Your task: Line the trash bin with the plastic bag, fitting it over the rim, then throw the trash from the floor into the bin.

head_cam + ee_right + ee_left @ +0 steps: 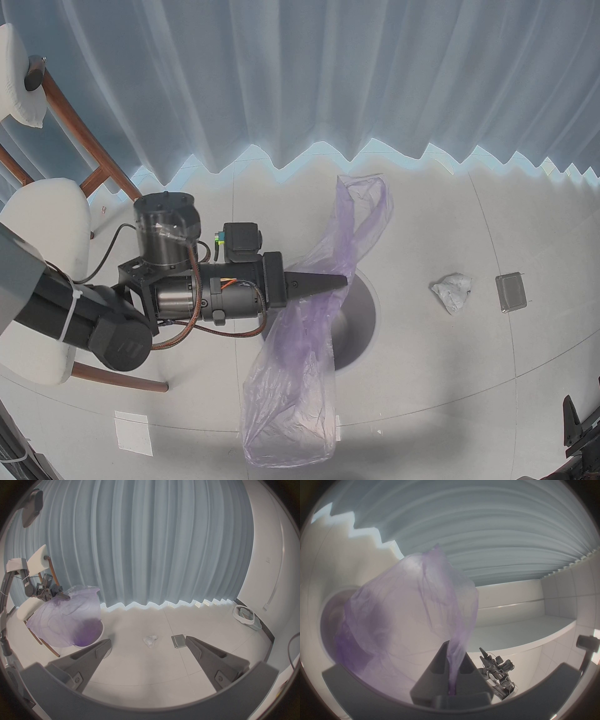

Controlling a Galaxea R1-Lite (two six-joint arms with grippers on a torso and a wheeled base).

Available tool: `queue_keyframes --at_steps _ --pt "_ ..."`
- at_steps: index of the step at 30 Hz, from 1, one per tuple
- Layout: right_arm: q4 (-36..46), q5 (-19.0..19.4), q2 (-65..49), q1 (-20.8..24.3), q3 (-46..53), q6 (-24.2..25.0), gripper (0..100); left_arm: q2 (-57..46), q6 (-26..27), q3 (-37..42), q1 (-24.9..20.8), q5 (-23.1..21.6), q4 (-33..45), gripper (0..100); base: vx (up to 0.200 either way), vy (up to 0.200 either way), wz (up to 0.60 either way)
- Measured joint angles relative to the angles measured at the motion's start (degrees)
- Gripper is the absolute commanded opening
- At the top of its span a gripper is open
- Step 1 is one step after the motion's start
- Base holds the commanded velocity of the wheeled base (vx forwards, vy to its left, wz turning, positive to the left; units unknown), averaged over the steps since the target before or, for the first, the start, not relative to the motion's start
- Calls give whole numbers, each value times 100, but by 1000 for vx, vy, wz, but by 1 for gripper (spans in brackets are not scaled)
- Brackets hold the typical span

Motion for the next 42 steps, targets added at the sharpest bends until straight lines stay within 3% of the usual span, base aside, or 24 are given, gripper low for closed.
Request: queue_keyframes --at_steps 6,9,16,18,22,28,30,35,42 --pt "-1 99 0 0 0 -39 100 -52 750 -1031 -101 290 1681 0 0 0 0" --pt "-22 152 0 0 -20 0 100 -34 1123 -1359 -171 844 1897 0 0 0 0" --pt "-90 333 545 122 -483 464 100 -15 1297 -1701 -542 2576 2220 0 0 0 0" --pt "-96 562 892 213 -585 746 100 -30 1321 -1805 -680 2945 2560 0 0 0 0" --pt "-112 1392 1753 436 -712 1135 100 -85 1437 -2147 -947 3580 3582 0 0 0 0" --pt "-179 2815 3101 803 -753 1386 100 -152 2077 -2588 -1224 4257 4240 0 0 0 0" --pt "-197 3105 3515 1024 -761 1436 100 -168 2258 -2684 -1290 4426 4341 0 0 0 0" --pt "-226 3444 4385 1787 -791 1501 100 -194 2370 -2804 -1359 4667 4448 0 0 0 0" --pt "-312 3557 5700 2744 -1047 1504 100 -249 1825 -2848 -1425 4885 4495 0 0 0 0"
